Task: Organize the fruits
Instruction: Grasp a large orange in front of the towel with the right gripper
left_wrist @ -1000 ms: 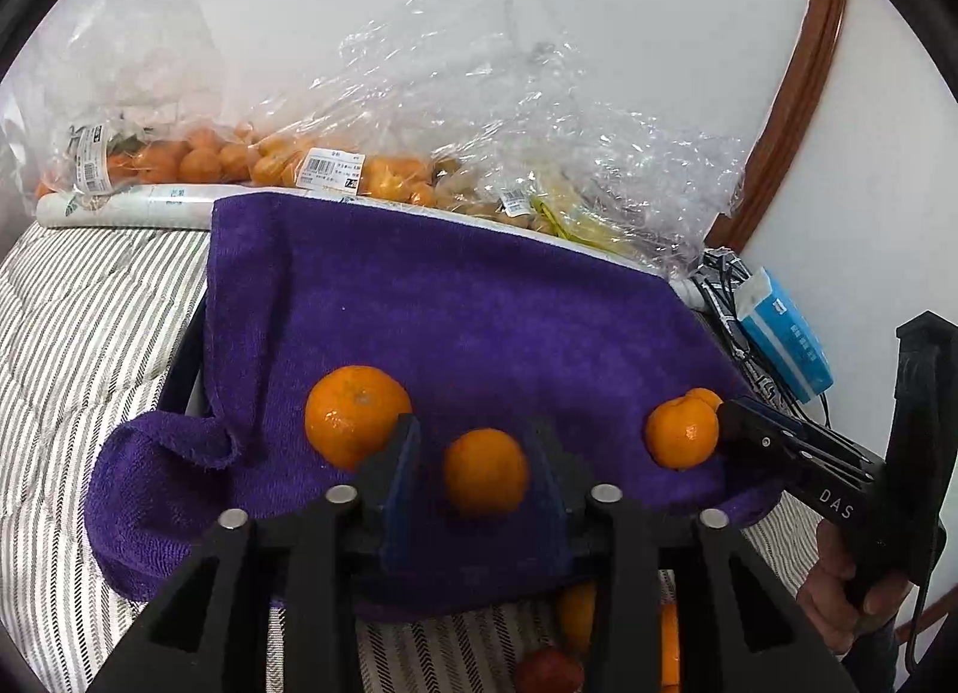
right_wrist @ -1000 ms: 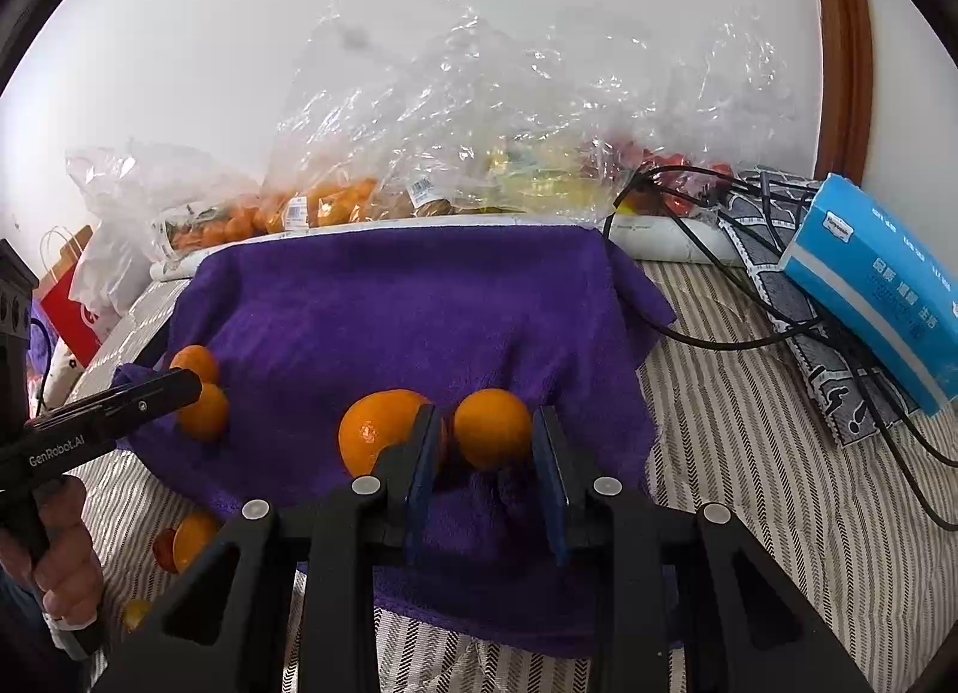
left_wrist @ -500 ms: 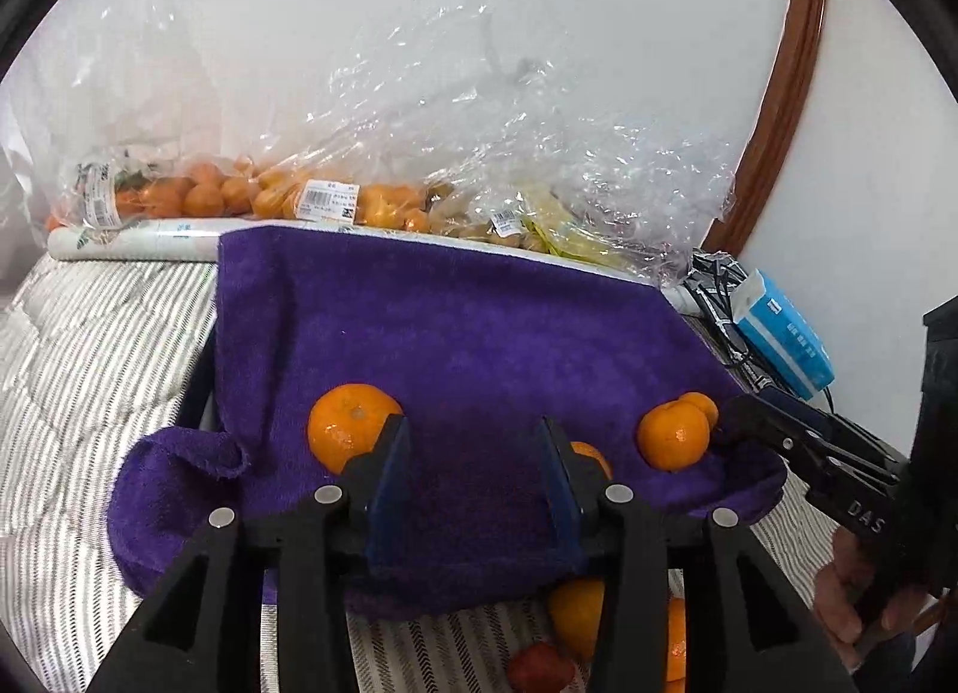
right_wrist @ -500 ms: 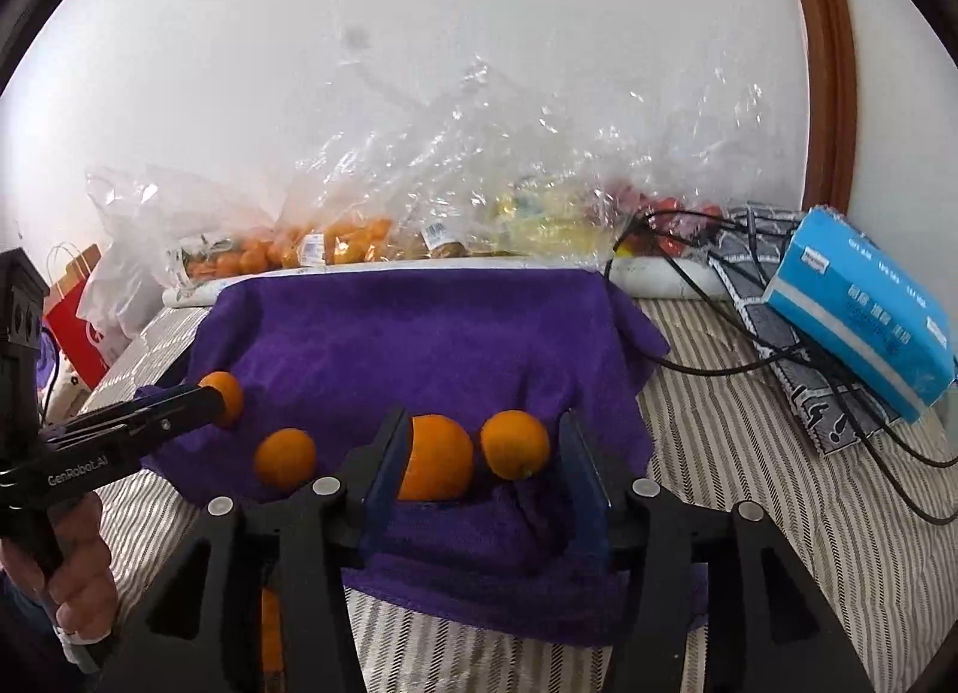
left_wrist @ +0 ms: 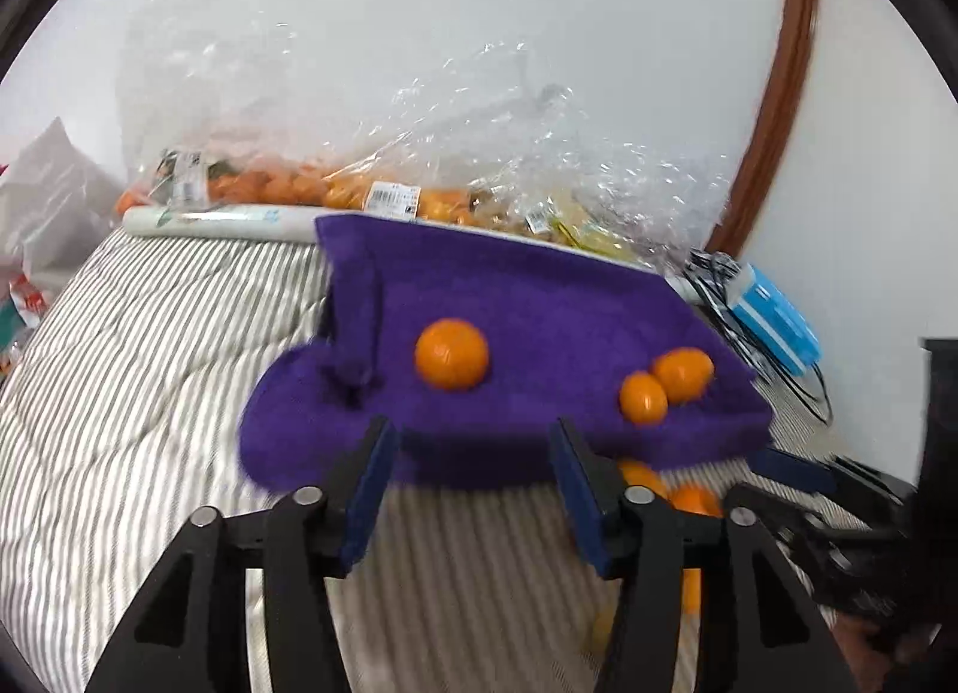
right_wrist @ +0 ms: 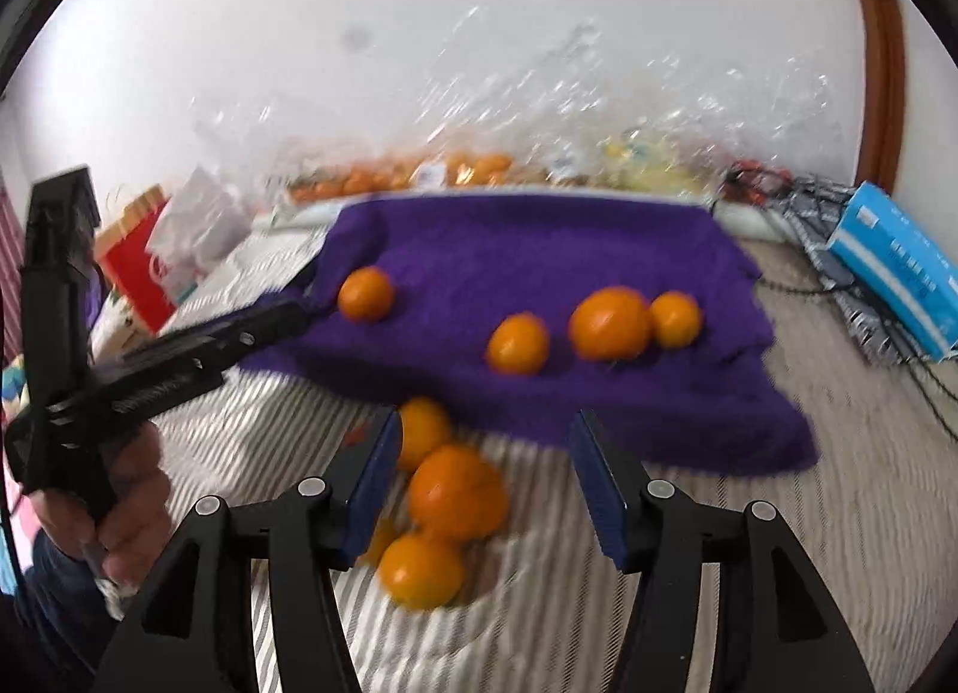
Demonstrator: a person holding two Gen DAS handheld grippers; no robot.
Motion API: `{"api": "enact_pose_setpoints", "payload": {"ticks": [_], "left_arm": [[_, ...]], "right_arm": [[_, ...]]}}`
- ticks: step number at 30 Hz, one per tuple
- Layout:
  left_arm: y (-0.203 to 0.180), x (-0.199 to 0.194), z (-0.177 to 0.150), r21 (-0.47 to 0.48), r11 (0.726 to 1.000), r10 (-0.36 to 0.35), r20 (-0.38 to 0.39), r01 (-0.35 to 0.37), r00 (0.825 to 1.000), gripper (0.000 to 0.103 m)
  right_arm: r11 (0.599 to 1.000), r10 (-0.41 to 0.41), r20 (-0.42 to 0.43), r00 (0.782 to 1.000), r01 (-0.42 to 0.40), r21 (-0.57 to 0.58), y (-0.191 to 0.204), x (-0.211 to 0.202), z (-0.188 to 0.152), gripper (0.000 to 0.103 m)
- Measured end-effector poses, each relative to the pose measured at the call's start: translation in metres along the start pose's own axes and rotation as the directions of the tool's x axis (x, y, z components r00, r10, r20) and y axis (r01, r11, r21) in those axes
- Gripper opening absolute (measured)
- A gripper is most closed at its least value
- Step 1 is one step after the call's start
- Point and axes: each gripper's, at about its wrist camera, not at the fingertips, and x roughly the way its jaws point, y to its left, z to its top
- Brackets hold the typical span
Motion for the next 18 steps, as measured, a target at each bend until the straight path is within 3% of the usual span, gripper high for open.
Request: {"api": "enact_pose_setpoints", "payload": {"ticks": [4,10,12,14,18], "left_arm": [[0.01,-0.014,-0.017,0.004,0.999,0.041,0.004,-0.041,0.999,0.056],[0.017,-0.023,-0.015,-0.029,0.999,0.036,0.031,-0.035,0.999,0.057],[0.018,-0.021,-0.015,-0.038,0.999,0.028,0.028,-0.027,0.999,0.057],[0.018,-0.021,-0.016,-0.04,0.999,0.022,0.02,-0.021,1.0,0.057],[0.017,-0.021,-0.018,-0.031,1.0,0.005,0.011,-0.005,1.0,0.057]], "right_arm": [[1.0,0.0,-0.046,0.999,0.002,0.023,0.003,0.011,-0.007,0.058],[1.0,0.006,-0.122,0.993,-0.003,0.022,0.01,0.033,-0.012,0.058],[0.999,-0.003,-0.117,0.993,0.007,0.032,0.011,0.035,-0.013,0.054],[0.999,-0.016,-0.113,0.993,0.019,0.031,0.009,0.034,-0.012,0.041],[0.999,-0.006,-0.068,0.998,0.01,0.052,0.007,0.022,-0.01,0.041]]}}
